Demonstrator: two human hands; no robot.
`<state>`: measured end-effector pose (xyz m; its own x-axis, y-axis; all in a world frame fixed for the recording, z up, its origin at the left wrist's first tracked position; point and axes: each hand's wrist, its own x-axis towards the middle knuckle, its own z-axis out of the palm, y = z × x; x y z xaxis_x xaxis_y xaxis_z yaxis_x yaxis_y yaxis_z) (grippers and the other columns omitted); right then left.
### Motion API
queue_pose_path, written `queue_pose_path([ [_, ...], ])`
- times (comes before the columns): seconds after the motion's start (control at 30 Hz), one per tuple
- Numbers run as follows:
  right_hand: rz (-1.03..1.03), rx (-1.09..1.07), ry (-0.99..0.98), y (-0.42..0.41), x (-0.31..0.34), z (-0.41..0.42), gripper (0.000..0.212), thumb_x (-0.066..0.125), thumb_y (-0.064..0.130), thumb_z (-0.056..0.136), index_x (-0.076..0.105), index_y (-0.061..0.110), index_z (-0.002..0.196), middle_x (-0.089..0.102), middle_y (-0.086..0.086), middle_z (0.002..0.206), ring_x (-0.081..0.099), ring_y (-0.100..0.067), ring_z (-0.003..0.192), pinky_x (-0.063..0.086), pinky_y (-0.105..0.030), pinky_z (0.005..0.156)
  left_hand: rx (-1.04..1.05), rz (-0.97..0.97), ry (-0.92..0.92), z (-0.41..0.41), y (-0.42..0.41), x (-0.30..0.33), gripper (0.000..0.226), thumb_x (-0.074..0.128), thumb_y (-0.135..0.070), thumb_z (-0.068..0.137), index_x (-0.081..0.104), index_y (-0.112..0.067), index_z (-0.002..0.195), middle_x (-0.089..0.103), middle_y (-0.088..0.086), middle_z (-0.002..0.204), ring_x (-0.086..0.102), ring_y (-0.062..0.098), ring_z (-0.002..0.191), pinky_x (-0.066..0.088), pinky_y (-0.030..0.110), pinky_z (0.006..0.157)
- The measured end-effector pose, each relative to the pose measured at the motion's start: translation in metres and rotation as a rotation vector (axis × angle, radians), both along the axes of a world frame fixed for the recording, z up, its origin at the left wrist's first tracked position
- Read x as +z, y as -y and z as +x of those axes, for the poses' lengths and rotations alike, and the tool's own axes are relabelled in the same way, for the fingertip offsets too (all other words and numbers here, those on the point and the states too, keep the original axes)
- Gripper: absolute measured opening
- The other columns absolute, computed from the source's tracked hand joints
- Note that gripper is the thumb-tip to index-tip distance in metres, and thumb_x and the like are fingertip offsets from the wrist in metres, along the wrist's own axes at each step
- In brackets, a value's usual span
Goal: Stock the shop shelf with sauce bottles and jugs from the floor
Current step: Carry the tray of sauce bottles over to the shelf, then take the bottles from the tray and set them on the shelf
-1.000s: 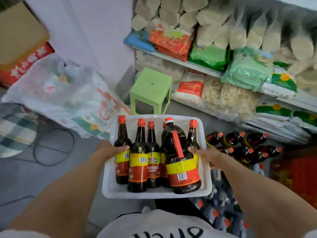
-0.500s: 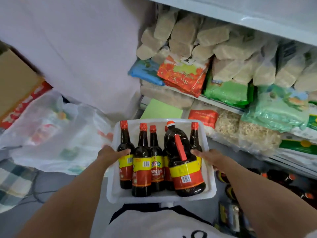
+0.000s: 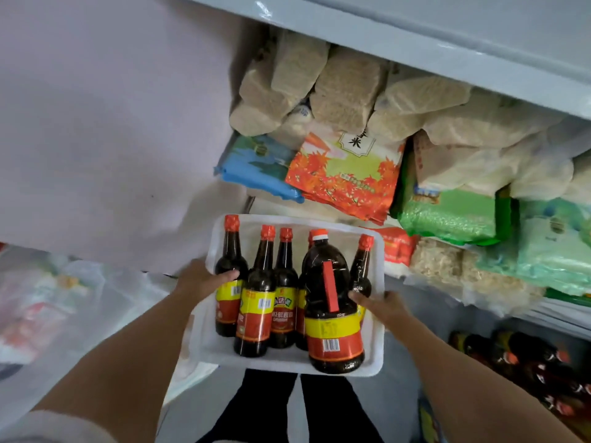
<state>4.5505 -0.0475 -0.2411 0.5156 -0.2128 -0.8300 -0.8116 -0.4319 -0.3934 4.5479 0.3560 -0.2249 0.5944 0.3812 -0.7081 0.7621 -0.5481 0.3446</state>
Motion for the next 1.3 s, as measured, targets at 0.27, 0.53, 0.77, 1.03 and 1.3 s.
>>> queue_pose_path([
  [0.27,0.017,-0.032,0.012,-0.024,-0.047,0.048,0.069,0.091,0.053,0.049,0.070,0.009,0.098,0.073,-0.005,0.094,0.069,-0.016,0.083,0.052,-0.033,0.076,0.007,0.037,-0.069,0.056,-0.021,-0.061,0.101,0.078,-0.071,0.064,0.045,-0.004,0.132,0.058,0.016,0.123,0.057,0.029,0.102,0.047,0.036,0.075],
  [0.53,-0.071,-0.085,-0.013,-0.029,-0.103,0.057,0.096,0.091,0.068,0.039,0.063,0.009,0.109,0.071,-0.004,0.101,0.068,-0.022,0.093,0.055,-0.036,0.081,0.047,0.059,-0.075,0.070,-0.028,-0.118,0.099,0.071,-0.080,0.062,0.050,-0.003,0.122,0.062,0.015,0.110,0.061,0.029,0.091,0.045,0.033,0.062],
  [0.77,-0.095,0.006,-0.026,-0.013,-0.130,0.052,0.121,0.077,0.091,0.023,0.066,0.013,0.115,0.071,-0.005,0.106,0.070,-0.024,0.096,0.059,-0.044,0.087,0.102,0.129,-0.097,0.070,-0.007,-0.110,0.107,0.063,-0.081,0.070,0.043,0.000,0.137,0.053,0.022,0.131,0.053,0.038,0.120,0.048,0.047,0.098],
  [1.03,-0.053,0.030,0.014,-0.031,-0.060,0.059,0.112,0.077,0.078,0.059,0.047,0.012,0.145,0.052,-0.013,0.144,0.055,-0.032,0.127,0.047,-0.048,0.105,0.154,0.066,0.139,0.058,0.050,-0.060,0.080,0.059,-0.085,0.067,0.060,-0.016,0.108,0.063,0.006,0.101,0.065,0.026,0.094,0.056,0.043,0.081],
  [1.3,0.069,0.120,-0.104,-0.026,-0.042,0.040,0.043,0.057,0.056,0.095,0.060,0.016,0.076,0.059,-0.010,0.092,0.056,-0.025,0.086,0.049,-0.044,0.090,-0.002,-0.174,0.149,0.055,0.186,-0.029,0.044,0.060,-0.056,0.091,0.068,-0.013,0.094,0.066,0.005,0.104,0.060,0.020,0.099,0.050,0.038,0.088],
])
